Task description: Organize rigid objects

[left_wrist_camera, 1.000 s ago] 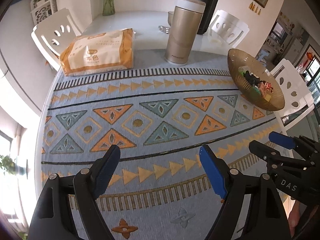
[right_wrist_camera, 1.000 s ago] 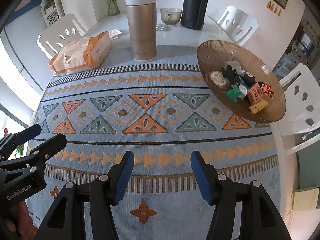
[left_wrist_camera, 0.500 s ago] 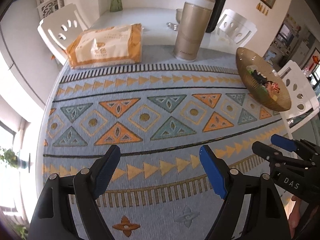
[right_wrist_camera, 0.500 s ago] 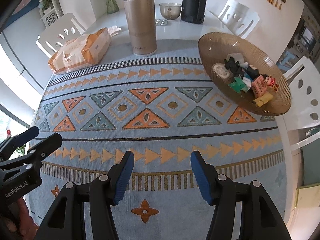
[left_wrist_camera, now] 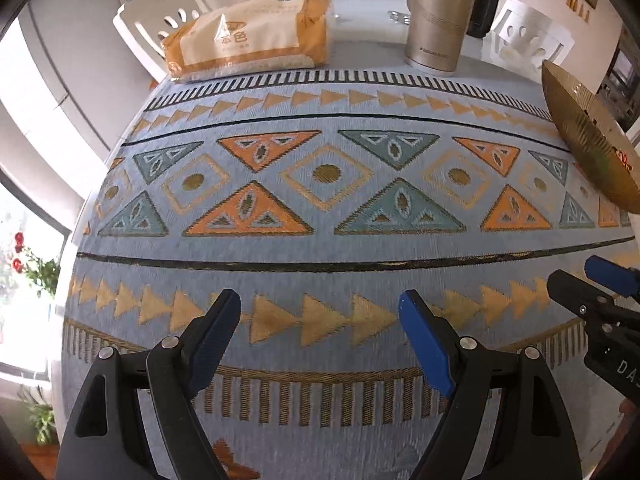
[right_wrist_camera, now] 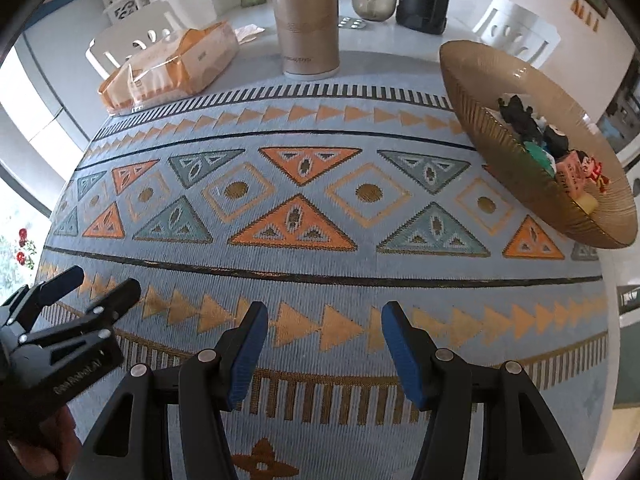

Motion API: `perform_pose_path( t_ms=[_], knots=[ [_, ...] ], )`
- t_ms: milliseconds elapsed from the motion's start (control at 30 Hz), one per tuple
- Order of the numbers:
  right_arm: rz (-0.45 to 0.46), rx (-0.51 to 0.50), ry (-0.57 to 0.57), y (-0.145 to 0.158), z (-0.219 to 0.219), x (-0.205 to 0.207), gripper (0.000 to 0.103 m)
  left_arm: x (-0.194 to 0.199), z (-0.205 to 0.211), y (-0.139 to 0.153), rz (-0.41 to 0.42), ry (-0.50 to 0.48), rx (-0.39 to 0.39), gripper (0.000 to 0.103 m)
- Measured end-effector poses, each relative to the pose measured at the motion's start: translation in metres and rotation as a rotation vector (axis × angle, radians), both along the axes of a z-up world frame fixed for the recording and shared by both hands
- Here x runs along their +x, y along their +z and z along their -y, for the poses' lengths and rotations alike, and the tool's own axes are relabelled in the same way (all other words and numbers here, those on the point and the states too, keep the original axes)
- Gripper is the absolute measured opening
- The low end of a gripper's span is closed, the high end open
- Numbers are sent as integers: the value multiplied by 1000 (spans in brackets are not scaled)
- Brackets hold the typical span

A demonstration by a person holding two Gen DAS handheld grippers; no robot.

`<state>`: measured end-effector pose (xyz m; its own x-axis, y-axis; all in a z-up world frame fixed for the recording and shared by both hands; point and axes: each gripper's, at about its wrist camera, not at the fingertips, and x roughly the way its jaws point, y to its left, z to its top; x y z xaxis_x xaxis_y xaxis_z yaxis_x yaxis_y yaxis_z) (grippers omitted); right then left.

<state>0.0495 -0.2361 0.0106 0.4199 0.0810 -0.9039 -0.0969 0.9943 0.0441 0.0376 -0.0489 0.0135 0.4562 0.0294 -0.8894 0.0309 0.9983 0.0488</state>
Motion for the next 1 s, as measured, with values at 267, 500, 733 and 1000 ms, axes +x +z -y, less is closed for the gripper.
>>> perform_pose_path(
  t_ms=[267,500,733,1000],
  knots=[
    [69,-30,25,-24,-2,-5,96,-14,5,-8,134,76,32,103],
    [214,-12,-30,-30,1,-29,103,-14,-4,-12,136,102,-43,103],
    [212,-17,-30,-30,1,-29,103,-14,-3,-12,141,84,-42,103],
    [212,-17,-30,-30,1,-29,103,-10,-5,-14,147,42,-45,103]
  ],
)
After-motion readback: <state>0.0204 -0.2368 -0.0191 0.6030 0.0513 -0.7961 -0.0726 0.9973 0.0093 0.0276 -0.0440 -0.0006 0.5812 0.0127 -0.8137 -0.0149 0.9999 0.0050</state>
